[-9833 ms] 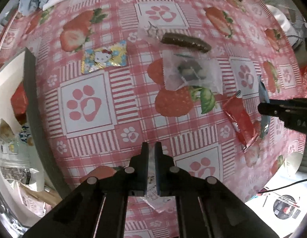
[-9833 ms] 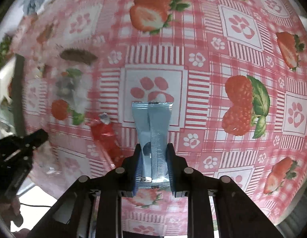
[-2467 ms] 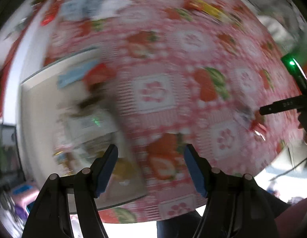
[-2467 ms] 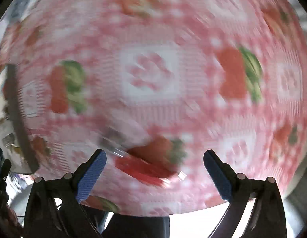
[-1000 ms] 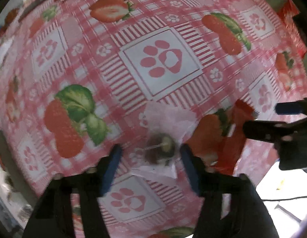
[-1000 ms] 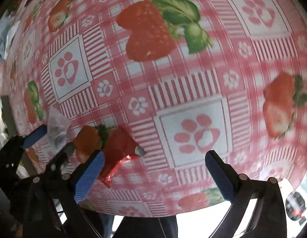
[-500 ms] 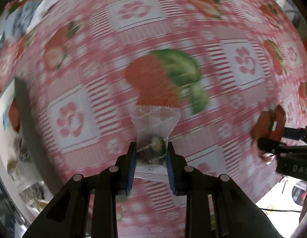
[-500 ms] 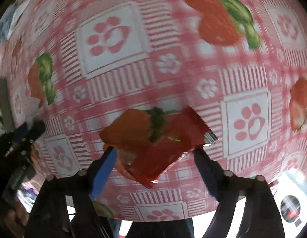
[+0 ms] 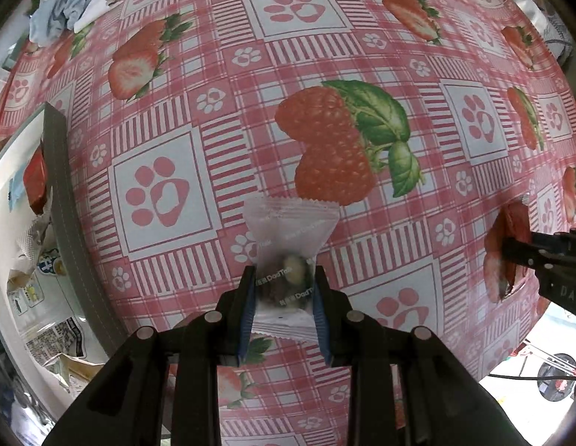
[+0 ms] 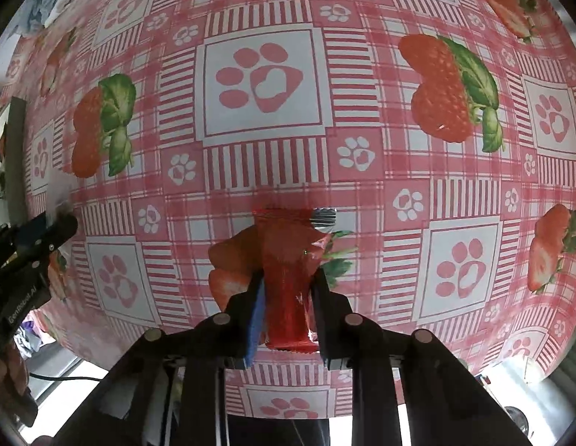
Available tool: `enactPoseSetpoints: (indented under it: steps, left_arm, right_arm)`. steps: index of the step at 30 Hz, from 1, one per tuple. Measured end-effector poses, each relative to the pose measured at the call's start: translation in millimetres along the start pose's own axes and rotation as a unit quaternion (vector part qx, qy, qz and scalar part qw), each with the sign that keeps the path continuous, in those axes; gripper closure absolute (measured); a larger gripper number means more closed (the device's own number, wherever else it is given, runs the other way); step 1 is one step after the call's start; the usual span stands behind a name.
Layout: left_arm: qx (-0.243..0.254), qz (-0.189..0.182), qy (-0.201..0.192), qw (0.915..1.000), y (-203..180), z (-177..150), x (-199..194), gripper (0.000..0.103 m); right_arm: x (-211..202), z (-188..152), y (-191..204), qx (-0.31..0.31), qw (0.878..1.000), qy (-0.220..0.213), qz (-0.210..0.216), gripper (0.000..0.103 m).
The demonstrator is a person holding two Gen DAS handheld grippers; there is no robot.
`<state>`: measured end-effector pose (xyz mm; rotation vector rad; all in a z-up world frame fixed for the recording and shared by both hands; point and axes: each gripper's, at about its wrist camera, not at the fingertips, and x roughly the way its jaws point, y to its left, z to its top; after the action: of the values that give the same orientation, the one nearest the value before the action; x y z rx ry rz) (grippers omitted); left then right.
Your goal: Organize snacks
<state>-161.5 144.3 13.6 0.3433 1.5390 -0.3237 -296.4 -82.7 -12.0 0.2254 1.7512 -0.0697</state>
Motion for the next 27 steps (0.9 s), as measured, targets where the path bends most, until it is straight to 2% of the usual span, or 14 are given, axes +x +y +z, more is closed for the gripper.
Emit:
enactPoseSetpoints:
  steps: [1,6,18,19,20,21,22,24,27]
  left_arm:
    - [0.0,0.0,0.0,1.0,0,-1,-1,0.071]
    - [-0.001,0.0,-0.001,1.0,-4,3,4,0.071]
    - [-0.002,0.002,0.002,1.0,-8,4,3,0.07]
    - [-0.002,0.002,0.003,1.0,-8,4,3,0.068]
    - [-0.003,-0.001,0.005,1.0,-8,5,3,0.065]
    - [-0.004,-0.006,0.007,1.0,-8,6,3,0.055]
    - [-0.005,-0.008,0.012,0.9999,-9,6,4,0.041]
    - [-0.006,0.005,0.02,0.9998,-11,6,5,0.036]
    - [0.001,-0.005,0.021,0.9998,-13,5,-2,0.036]
  right_arm:
    - [5,13,-6,0.0,1.0,0.001,-0.002,0.078]
    - [8,18,-1,-0.002,1.0,0.003,-0.012,0.075]
    - [7,14,-5,0.005,1.0,0.009,-0.006,0.075]
    - [7,14,-5,0.007,1.0,0.01,-0.004,0.072]
    - [5,15,-7,0.01,1.0,0.01,-0.001,0.063]
    - [4,14,-10,0.012,1.0,0.008,0.001,0.03]
    - [1,14,-13,0.017,1.0,0.001,0.002,0.008]
    - [-8,13,-21,0.024,1.0,-0.013,0.003,0.007]
    - [-10,14,-33,0.042,0.999,-0.001,0.007,0.007]
